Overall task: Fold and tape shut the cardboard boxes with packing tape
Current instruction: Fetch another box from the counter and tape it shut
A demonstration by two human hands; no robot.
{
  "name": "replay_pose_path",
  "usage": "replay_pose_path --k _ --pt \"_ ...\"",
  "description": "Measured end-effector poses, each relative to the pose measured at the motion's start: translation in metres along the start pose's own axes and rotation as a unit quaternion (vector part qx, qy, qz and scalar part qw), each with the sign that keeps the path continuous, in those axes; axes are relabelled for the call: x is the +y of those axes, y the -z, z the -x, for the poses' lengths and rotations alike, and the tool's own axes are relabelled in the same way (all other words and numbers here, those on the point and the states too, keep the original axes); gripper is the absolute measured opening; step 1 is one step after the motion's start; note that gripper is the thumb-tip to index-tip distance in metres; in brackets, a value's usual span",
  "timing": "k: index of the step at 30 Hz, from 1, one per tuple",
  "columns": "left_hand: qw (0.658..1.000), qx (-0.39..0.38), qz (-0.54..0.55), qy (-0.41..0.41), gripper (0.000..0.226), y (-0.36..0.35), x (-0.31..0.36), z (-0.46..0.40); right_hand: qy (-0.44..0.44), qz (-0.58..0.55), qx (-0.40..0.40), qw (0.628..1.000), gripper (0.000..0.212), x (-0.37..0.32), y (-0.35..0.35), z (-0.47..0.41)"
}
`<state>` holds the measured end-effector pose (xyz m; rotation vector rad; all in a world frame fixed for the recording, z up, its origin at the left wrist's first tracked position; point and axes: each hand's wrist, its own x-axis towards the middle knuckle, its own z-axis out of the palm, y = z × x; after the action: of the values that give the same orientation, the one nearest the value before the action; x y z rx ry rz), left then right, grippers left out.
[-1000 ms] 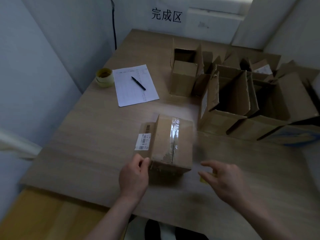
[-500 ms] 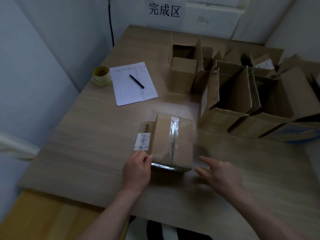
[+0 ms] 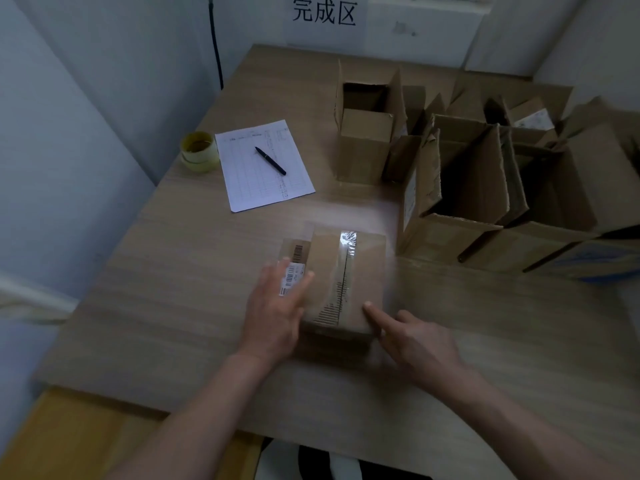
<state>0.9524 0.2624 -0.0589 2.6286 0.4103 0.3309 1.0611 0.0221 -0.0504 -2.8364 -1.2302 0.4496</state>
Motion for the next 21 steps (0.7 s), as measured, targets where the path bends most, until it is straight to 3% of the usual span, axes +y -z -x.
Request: replay_pose_path --k 2,4,6,9,14,18,21 --pt "0.992 -0.055 -0.013 -0.109 0.043 -0.005 -0.002 -0.005 0.002 -0.015 0.01 1.0 0.057 0.001 0.0 -0.002" --pt "0.985 -0.118 -0.007 -0.124 0.041 -0.011 -0.004 -0.007 0.005 -0.04 0.021 0.999 0.058 0.004 -0.001 -0.002" --pt "0.984 -0.142 -0.01 -0.111 0.057 -0.017 -0.006 -0.009 0.017 -0.058 0.034 0.998 0.063 0.007 -0.003 -0.002" --pt "0.985 -0.102 -0.016 -0.14 0.061 -0.026 -0.01 -0.012 0.035 -0.072 0.07 0.994 0.071 0.006 -0.005 -0.004" --pt "0.975 -0.042 -0.018 -0.217 0.063 -0.038 -0.026 -0.02 0.087 -0.047 0.172 0.98 0.058 0.002 -0.008 -0.015" --pt "0.965 -0.036 0.005 -0.258 0.067 -0.04 -0.033 -0.028 0.12 -0.044 0.177 0.976 0.06 0.006 -0.009 -0.023" --pt "0.97 -0.072 0.034 -0.228 0.067 -0.036 -0.032 -0.031 0.134 -0.08 0.161 0.975 0.061 0.011 -0.006 -0.031"
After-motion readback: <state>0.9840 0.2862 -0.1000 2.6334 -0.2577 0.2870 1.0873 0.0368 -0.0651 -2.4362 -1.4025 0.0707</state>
